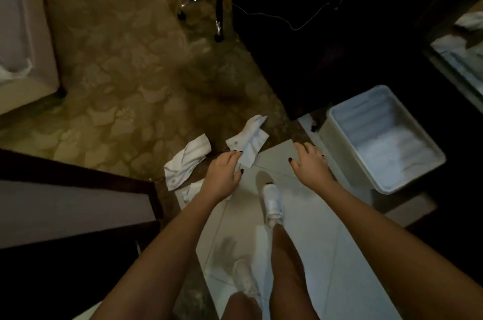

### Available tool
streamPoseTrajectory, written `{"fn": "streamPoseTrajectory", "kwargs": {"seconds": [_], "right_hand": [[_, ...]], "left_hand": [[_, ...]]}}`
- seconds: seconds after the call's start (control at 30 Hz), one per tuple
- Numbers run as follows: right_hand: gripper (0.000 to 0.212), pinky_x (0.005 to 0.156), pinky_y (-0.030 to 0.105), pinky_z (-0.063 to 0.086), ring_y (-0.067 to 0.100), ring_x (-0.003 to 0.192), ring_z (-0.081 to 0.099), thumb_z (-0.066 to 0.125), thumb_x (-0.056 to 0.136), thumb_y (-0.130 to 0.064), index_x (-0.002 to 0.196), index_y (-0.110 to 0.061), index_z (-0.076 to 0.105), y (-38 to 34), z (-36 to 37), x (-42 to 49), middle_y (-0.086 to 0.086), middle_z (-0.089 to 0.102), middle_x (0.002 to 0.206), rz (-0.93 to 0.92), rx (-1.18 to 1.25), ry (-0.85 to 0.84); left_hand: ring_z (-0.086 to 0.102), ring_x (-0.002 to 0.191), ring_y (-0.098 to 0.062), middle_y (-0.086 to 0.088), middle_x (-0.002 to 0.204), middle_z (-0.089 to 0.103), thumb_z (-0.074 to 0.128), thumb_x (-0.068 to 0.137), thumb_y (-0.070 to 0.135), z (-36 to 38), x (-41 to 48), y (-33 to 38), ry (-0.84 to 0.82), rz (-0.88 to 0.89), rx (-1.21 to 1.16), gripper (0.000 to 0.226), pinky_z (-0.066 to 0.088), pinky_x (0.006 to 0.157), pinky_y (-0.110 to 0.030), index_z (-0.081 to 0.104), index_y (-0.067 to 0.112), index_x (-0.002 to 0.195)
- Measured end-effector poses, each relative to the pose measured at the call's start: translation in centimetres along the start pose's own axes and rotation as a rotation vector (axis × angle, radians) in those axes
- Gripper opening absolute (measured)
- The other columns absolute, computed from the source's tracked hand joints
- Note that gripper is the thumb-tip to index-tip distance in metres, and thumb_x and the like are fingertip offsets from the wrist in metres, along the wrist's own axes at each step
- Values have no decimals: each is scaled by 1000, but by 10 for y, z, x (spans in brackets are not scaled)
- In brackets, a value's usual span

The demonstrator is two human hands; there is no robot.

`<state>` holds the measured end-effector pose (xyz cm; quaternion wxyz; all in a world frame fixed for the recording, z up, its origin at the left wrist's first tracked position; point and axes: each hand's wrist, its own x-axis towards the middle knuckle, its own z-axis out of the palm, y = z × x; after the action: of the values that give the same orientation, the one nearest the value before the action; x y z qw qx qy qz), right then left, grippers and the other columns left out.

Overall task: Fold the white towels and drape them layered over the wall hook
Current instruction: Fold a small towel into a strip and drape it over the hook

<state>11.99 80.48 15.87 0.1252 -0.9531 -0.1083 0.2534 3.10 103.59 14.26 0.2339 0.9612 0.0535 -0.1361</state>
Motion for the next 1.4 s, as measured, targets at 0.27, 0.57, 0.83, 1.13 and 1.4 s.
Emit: {"fn": "streamPoseTrajectory", "kwargs": {"seconds": [0.27, 0.57, 0.83, 1.13, 1.4], "right_hand": [[53, 111, 46, 34, 35, 138, 34, 46, 102, -28, 150, -11, 31, 46, 133, 225, 17, 35, 152, 27, 138, -31], [36, 102, 42, 43, 34, 123, 51, 52, 99, -10, 134, -2, 56, 99, 304, 407, 18, 56, 132, -22, 325, 32], [41, 100, 40, 44, 30, 122, 49, 60, 96, -24, 134, -9, 58, 127, 399, 510, 14, 56, 131, -142, 251, 47], [51, 98, 38, 35, 30, 125, 40, 53, 95, -46, 140, -23, 45, 108, 441, 530, 12, 44, 135, -39, -89, 57], [15, 74, 37, 39, 28, 81, 49, 60, 93, -6, 82, 3, 62, 86, 370, 466, 14, 51, 86, -43, 509, 55]], "left_hand": [[40, 134, -27, -7, 149, 42, 50, 100, 35, 127, 212, -103, -120, -2, 52, 50, 34, 109, -39, 39, 17, 145], [36, 138, -26, -8, 150, 40, 46, 101, 31, 288, 406, -177, -115, -128, -175, 46, 35, 111, -42, 38, 17, 145], [40, 135, -25, -8, 150, 40, 53, 99, 29, 378, 515, -218, -77, -159, -337, 51, 40, 108, -43, 37, 16, 146], [48, 123, -27, -10, 130, 52, 55, 97, 35, 402, 528, -225, -92, -239, -392, 41, 46, 98, -45, 52, 12, 131], [53, 103, -13, 0, 116, 54, 57, 97, 22, 307, 465, -213, 3, -326, -722, 43, 44, 80, -26, 48, 8, 136]]}}
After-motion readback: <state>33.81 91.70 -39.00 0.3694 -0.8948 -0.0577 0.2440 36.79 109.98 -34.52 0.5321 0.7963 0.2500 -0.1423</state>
